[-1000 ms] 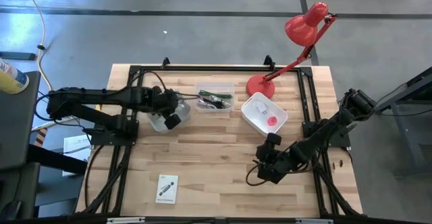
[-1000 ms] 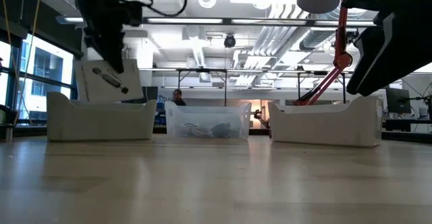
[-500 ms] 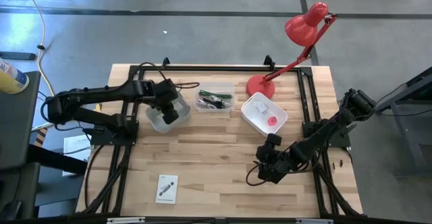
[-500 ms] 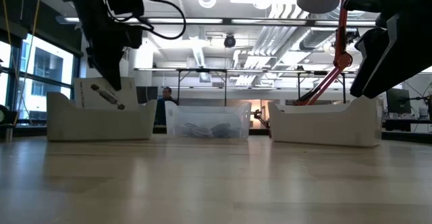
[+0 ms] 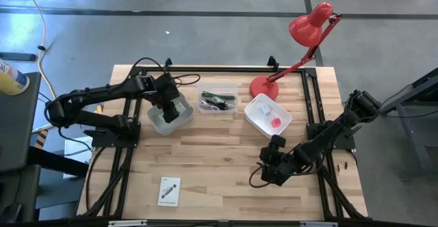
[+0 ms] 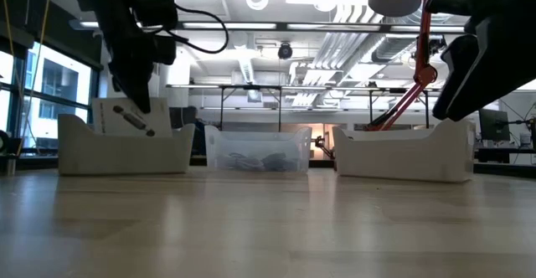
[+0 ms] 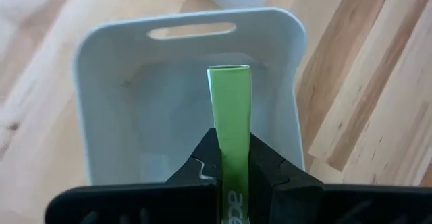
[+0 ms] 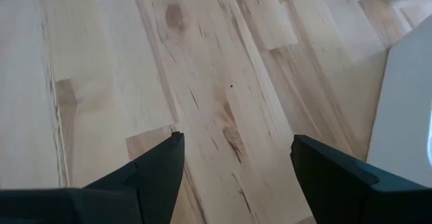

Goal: Pick and place items into bin
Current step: Put the right card reader box into the gray bin

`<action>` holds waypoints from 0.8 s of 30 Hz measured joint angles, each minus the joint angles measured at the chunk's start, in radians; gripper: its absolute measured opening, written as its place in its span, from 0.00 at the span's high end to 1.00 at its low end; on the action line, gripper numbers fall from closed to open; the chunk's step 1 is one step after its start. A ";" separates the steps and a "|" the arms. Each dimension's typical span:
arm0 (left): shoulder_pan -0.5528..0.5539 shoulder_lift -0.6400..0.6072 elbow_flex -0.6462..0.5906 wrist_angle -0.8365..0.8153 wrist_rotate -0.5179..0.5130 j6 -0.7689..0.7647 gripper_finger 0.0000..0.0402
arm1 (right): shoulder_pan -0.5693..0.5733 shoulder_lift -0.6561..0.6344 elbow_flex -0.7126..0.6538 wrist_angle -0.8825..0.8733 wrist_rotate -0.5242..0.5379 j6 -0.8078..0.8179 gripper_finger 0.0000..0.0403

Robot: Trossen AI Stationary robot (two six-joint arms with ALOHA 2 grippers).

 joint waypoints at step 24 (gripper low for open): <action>-0.001 0.126 0.000 -0.008 -0.060 0.029 0.83 | -0.003 0.000 -0.002 -0.008 0.006 0.018 0.36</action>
